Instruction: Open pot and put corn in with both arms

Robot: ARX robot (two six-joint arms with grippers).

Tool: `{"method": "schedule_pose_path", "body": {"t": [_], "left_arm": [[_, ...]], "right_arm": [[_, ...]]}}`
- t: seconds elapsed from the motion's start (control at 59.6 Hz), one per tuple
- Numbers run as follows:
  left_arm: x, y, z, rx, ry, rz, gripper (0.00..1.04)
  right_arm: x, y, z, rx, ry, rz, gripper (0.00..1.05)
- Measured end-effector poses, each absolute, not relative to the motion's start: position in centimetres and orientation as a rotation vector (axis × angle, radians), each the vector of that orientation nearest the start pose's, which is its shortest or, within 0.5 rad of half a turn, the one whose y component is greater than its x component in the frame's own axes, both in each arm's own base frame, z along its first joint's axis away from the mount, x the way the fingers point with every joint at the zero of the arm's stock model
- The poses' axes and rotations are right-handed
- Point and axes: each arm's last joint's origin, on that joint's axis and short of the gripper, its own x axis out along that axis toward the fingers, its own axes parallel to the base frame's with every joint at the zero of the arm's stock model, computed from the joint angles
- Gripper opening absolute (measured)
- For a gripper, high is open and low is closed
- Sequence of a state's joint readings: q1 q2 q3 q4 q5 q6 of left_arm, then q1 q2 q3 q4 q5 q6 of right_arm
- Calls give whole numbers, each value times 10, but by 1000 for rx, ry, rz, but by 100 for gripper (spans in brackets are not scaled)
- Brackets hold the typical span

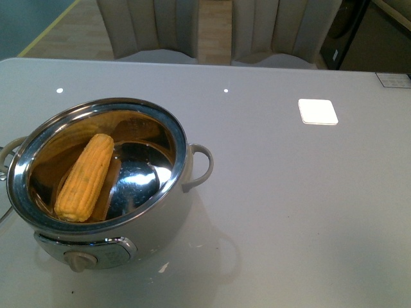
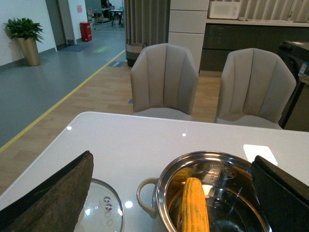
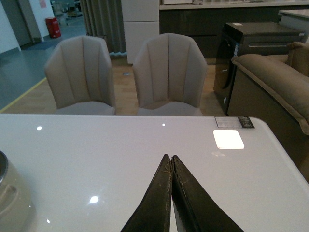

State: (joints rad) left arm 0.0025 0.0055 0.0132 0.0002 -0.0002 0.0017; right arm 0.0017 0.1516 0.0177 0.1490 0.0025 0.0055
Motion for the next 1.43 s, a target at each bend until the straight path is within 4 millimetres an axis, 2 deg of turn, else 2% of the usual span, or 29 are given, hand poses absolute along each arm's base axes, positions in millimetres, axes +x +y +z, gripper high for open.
{"method": "schedule_pose_path", "body": {"t": [0.134,0.453,0.99,1.426], "left_arm": [[97,0,168,2,-7,3,98],[97,0,168,2,-7,3,98],[97,0,168,2,-7,3,98],[97,0,168,2,-8,3,98]], "right_arm": [[97,0,169,6,-11,0,2],[97,0,169,4,-13,0,4],[97,0,169,5,-13,0,97],[97,0,169,4,-13,0,96]]}}
